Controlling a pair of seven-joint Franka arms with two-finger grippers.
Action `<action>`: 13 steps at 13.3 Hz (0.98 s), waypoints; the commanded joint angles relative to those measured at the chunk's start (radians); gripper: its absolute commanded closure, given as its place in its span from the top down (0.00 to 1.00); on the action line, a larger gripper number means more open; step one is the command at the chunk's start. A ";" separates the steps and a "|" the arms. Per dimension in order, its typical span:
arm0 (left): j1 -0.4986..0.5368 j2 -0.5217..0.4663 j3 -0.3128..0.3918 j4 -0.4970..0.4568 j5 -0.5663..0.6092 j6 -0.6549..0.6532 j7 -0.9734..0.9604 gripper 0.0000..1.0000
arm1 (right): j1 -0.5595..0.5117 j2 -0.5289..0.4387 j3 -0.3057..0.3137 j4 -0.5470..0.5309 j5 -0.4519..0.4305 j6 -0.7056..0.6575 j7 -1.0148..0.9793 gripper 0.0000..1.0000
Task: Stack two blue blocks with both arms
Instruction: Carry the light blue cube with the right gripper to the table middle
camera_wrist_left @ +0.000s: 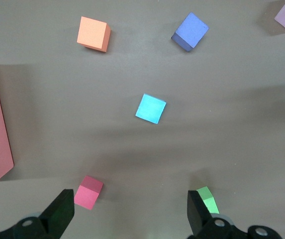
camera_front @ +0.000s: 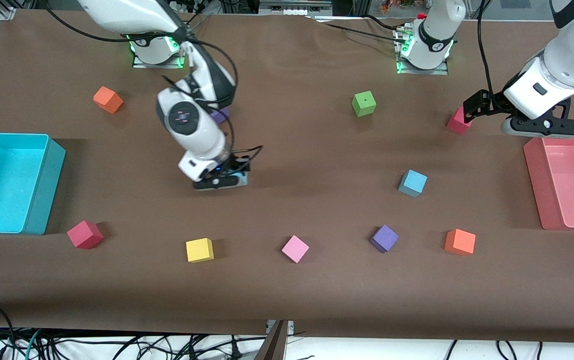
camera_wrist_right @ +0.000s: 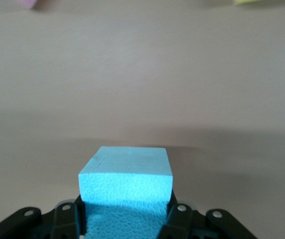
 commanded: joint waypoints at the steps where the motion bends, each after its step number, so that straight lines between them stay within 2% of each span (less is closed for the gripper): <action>1: 0.003 0.000 -0.001 0.013 0.009 -0.018 0.001 1.00 | 0.089 0.138 -0.013 0.188 -0.020 -0.059 0.151 0.47; 6: 0.003 0.000 -0.001 0.013 0.009 -0.018 0.001 1.00 | 0.213 0.296 -0.021 0.354 -0.077 -0.059 0.355 0.47; 10: 0.003 0.000 -0.001 0.013 0.009 -0.018 0.002 1.00 | 0.273 0.330 -0.052 0.368 -0.077 -0.056 0.399 0.48; 11: 0.003 0.000 -0.001 0.014 0.009 -0.018 0.002 1.00 | 0.273 0.333 -0.052 0.368 -0.078 -0.056 0.397 0.68; 12: 0.003 0.000 -0.001 0.014 0.009 -0.018 0.002 1.00 | 0.273 0.333 -0.053 0.368 -0.089 -0.058 0.391 1.00; 13: 0.003 0.000 -0.001 0.014 0.009 -0.018 0.004 1.00 | 0.273 0.333 -0.053 0.368 -0.138 -0.059 0.382 1.00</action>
